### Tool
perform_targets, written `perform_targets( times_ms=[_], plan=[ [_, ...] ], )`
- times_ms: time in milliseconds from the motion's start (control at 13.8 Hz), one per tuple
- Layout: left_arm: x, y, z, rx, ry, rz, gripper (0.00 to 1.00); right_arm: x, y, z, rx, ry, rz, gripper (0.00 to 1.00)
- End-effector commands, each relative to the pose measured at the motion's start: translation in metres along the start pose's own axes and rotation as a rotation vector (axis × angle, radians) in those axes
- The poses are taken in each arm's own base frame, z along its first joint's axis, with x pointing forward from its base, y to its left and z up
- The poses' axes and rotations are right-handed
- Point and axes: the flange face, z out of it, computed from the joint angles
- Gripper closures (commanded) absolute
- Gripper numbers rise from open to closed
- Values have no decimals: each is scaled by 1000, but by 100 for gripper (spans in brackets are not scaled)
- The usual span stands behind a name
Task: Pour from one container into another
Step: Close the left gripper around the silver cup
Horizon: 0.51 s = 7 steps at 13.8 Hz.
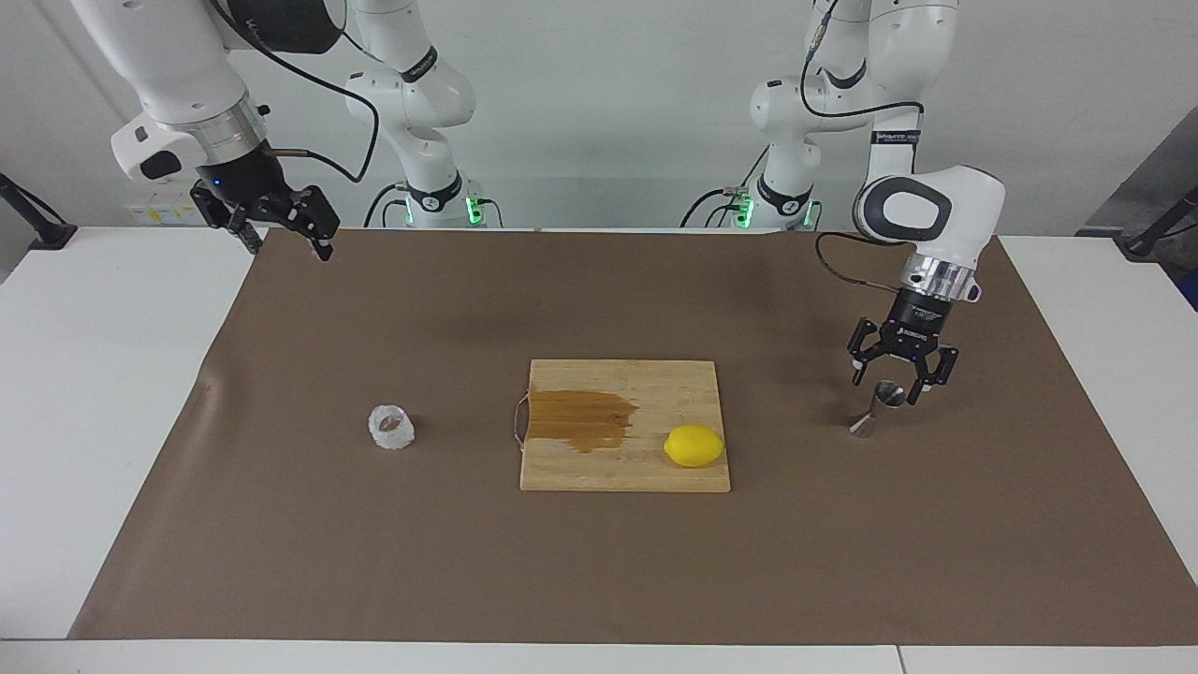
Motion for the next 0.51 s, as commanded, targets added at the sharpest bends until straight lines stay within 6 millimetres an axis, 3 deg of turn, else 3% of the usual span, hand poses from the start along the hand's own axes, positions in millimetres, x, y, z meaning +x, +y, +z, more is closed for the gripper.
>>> perform_targets(
  times_ms=[0, 435],
  plan=[
    [4, -3, -1, -16, 1, -19, 16, -2, 4, -3, -6, -1, -19, 0],
    [4, -2, -1, -17, 1, -20, 28, -2, 4, -3, -6, -1, -19, 0]
  ],
)
